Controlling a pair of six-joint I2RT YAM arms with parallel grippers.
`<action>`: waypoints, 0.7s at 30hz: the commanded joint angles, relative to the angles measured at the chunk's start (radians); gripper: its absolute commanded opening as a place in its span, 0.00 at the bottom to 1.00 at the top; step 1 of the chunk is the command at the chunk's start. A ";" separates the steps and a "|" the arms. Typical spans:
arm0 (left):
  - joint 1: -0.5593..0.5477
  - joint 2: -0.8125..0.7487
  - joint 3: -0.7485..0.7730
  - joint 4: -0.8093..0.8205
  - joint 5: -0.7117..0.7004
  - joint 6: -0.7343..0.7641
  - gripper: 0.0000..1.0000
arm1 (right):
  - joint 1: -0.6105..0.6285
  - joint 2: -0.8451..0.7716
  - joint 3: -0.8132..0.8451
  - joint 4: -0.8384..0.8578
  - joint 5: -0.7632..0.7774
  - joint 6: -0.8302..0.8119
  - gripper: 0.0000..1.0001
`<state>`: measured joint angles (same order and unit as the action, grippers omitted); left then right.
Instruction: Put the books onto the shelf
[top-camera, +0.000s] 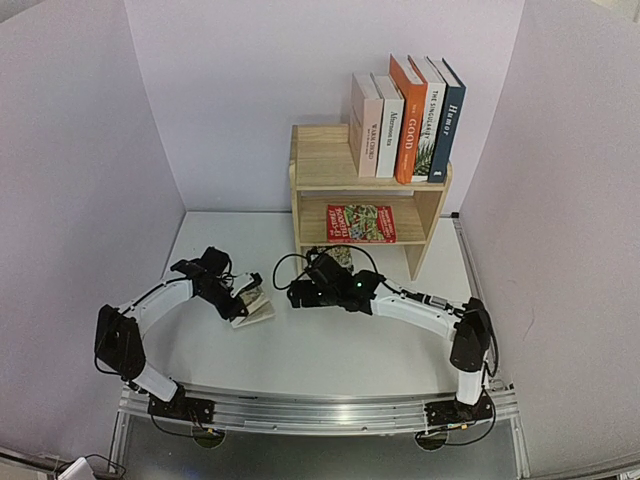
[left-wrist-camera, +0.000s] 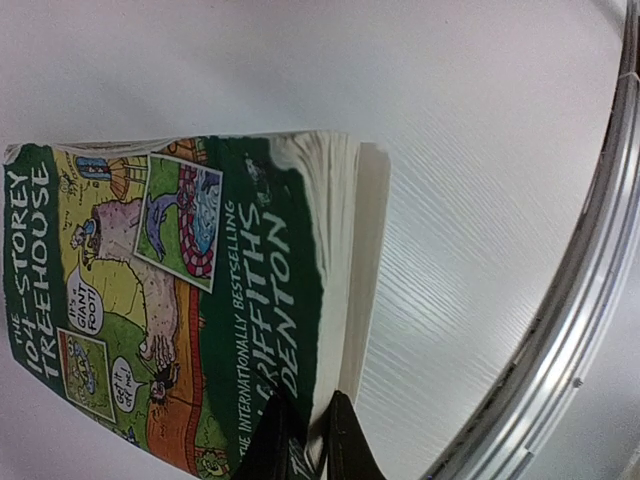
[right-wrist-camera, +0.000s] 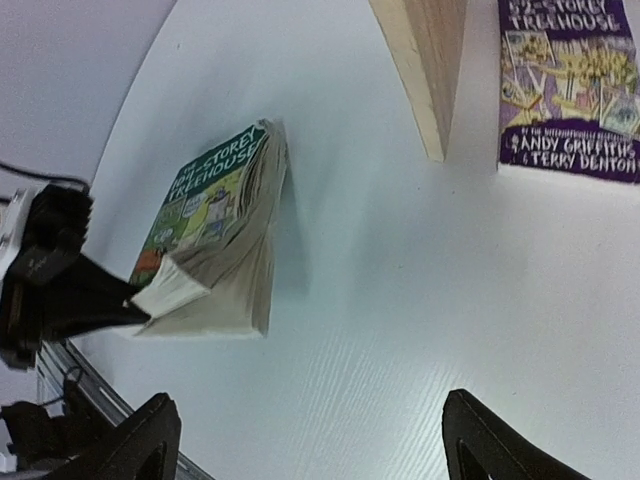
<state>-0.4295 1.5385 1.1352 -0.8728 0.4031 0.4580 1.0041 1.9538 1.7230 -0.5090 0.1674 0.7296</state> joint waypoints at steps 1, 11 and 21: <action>-0.003 -0.046 -0.002 -0.072 0.117 -0.146 0.00 | -0.002 0.060 0.060 0.026 -0.086 0.410 0.88; -0.003 0.010 0.018 0.072 0.185 -0.504 0.00 | 0.065 0.157 0.004 0.348 0.003 0.874 0.86; -0.003 -0.018 0.000 0.136 0.218 -0.565 0.00 | 0.103 0.271 0.017 0.488 0.068 1.074 0.95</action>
<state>-0.4347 1.5398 1.1312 -0.7568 0.5455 -0.0348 1.1035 2.2044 1.7283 -0.0764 0.1616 1.6756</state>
